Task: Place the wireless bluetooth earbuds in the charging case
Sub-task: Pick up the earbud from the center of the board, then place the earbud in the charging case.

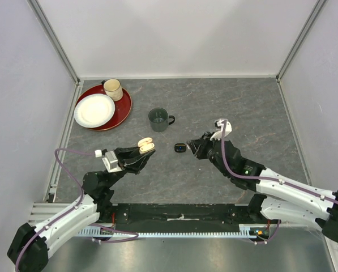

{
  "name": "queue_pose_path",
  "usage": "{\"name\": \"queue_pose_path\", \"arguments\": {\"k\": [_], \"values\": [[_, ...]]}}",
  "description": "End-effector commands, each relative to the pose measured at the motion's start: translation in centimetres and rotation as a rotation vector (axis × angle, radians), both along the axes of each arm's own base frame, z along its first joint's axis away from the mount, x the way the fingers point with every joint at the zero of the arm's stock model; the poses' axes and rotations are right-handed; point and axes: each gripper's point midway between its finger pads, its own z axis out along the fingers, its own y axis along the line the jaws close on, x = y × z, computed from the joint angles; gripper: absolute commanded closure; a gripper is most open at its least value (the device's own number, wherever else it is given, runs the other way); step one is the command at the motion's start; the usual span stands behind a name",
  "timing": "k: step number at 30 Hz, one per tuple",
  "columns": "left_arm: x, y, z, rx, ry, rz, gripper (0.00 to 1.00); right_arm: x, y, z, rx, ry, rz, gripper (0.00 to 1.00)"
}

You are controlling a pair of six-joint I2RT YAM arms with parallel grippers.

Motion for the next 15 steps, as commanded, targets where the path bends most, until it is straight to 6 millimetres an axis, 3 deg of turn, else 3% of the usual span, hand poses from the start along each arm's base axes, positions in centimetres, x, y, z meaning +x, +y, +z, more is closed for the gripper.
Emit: {"name": "queue_pose_path", "arguments": {"k": [1,6,9,15], "values": [[0.1,0.1,1.5,-0.038,-0.036,0.005,0.98,0.0,0.0,7.5,0.2,-0.256,-0.04,1.0],[0.2,-0.4,1.4,-0.031,-0.028,-0.017,0.98,-1.8,-0.1,13.8,0.388,-0.448,-0.03,1.0],[0.3,-0.6,1.5,-0.031,-0.031,-0.023,0.98,-2.7,-0.2,16.2,0.476,-0.519,-0.031,1.0],[0.5,-1.1,1.4,-0.027,-0.04,-0.036,0.98,-4.5,2.9,18.2,0.592,-0.57,0.06,1.0]]}}
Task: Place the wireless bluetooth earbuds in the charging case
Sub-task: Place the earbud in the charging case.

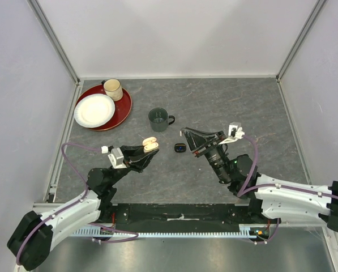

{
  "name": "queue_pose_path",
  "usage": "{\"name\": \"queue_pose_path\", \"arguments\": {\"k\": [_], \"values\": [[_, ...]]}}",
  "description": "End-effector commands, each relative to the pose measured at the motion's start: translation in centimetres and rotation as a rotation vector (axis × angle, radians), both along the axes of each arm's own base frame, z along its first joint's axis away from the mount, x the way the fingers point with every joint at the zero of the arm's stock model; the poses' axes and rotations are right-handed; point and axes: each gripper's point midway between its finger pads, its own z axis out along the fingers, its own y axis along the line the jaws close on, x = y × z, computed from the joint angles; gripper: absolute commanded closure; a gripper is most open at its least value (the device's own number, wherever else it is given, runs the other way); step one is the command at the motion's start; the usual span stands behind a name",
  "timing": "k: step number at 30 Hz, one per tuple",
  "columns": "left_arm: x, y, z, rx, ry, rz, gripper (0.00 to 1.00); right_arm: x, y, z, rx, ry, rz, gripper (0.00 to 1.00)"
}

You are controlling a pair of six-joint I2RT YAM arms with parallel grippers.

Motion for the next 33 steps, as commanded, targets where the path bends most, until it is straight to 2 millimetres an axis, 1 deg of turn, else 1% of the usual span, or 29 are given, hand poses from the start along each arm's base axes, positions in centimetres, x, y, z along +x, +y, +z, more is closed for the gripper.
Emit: {"name": "queue_pose_path", "arguments": {"k": [1,2,3,4,6,12,21,29,33], "values": [[-0.7,0.1,3.5,-0.077,-0.095,-0.024,0.98,-1.6,1.3,3.9,0.153,-0.109,0.055,1.0],[-0.6,0.0,3.3,-0.073,-0.089,-0.026,0.98,-1.8,1.7,4.1,0.156,-0.116,0.063,1.0],[-0.7,0.0,3.5,-0.078,-0.099,-0.029,0.98,-2.4,2.1,4.8,0.18,-0.129,0.085,1.0],[-0.7,-0.1,3.5,-0.076,-0.1,-0.031,0.98,-2.4,2.9,4.3,0.168,-0.129,0.094,1.0],[-0.7,-0.1,3.4,-0.077,-0.101,-0.033,0.98,-2.7,3.8,4.4,0.179,-0.141,0.112,1.0],[-0.8,-0.3,3.2,-0.074,-0.1,-0.048,0.98,-3.1,5.6,4.0,0.182,-0.14,0.148,1.0],[-1.1,-0.1,3.4,-0.079,-0.115,-0.047,0.98,-3.5,7.1,4.0,0.172,-0.137,0.183,1.0],[-1.4,0.1,3.9,-0.084,-0.126,-0.045,0.98,-3.8,7.8,4.1,0.168,-0.134,0.203,1.0],[-1.4,0.2,3.9,-0.09,-0.128,-0.044,0.98,-4.0,8.4,3.9,0.161,-0.13,0.213,1.0]]}}
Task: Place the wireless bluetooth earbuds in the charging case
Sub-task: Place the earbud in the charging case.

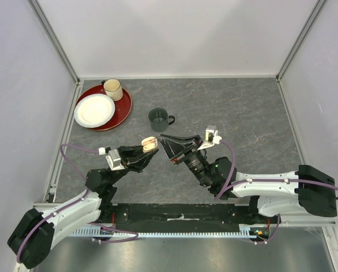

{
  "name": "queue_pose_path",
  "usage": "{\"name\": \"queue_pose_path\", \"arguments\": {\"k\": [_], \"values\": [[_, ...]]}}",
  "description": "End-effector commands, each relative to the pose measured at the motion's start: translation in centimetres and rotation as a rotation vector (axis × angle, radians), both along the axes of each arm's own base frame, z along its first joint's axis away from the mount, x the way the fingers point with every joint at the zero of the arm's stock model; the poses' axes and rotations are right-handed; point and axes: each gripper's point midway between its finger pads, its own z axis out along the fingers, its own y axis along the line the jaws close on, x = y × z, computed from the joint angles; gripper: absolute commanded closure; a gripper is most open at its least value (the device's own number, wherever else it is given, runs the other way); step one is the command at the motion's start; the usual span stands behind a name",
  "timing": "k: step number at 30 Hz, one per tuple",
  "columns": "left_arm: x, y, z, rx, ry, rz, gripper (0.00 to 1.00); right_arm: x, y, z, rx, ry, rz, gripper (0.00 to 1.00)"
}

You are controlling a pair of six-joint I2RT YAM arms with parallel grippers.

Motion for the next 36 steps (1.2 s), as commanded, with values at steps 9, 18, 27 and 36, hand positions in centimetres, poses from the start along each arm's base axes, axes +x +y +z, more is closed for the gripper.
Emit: {"name": "queue_pose_path", "arguments": {"k": [9,18,27,36], "values": [[-0.9,0.3,2.2,-0.045,-0.066,-0.017,0.98,-1.4,2.4,2.1,0.057,-0.023,0.072,1.0],[-1.1,0.4,2.6,-0.053,-0.076,-0.021,0.98,-1.2,3.8,0.8,0.025,-0.009,0.067,1.0],[-1.4,0.4,2.8,-0.056,-0.083,-0.031,0.98,-0.9,4.4,-0.4,0.005,0.009,0.062,1.0],[-1.5,0.6,3.6,-0.076,-0.093,-0.031,0.98,-0.7,4.5,-1.6,-0.021,0.014,0.046,1.0]]}}
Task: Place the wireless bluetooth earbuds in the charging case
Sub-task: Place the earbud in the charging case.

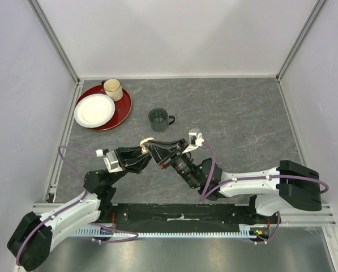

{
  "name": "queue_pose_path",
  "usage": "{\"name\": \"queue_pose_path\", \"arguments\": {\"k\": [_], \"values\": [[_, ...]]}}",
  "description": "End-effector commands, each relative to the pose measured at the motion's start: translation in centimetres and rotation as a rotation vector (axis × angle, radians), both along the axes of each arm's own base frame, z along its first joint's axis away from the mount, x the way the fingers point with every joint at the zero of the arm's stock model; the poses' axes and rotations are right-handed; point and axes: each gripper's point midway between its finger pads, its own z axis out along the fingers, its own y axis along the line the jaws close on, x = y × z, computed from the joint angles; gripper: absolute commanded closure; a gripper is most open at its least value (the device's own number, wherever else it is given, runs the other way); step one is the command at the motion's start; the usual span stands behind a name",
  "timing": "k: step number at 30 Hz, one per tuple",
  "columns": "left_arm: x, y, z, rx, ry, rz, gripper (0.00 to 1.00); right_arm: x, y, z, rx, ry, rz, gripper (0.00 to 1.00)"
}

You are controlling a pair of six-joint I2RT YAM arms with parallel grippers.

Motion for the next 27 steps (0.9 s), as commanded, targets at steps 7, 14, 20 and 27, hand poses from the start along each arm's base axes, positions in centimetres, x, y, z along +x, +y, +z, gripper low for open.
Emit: {"name": "queue_pose_path", "arguments": {"k": [7,14,20,27], "values": [[-1.1,0.6,3.5,-0.095,-0.066,-0.03,0.98,-0.2,0.7,0.2,0.047,-0.007,0.005,1.0],[-1.4,0.9,4.0,-0.113,-0.077,-0.027,0.98,0.0,0.4,-0.5,0.003,-0.02,-0.035,1.0],[-1.3,1.3,4.5,-0.133,-0.081,-0.013,0.98,-0.1,0.4,-1.1,-0.026,-0.024,-0.051,1.0],[-1.2,1.5,4.7,-0.152,-0.075,-0.005,0.98,-0.6,0.8,-1.4,-0.068,-0.042,-0.07,1.0]]}}
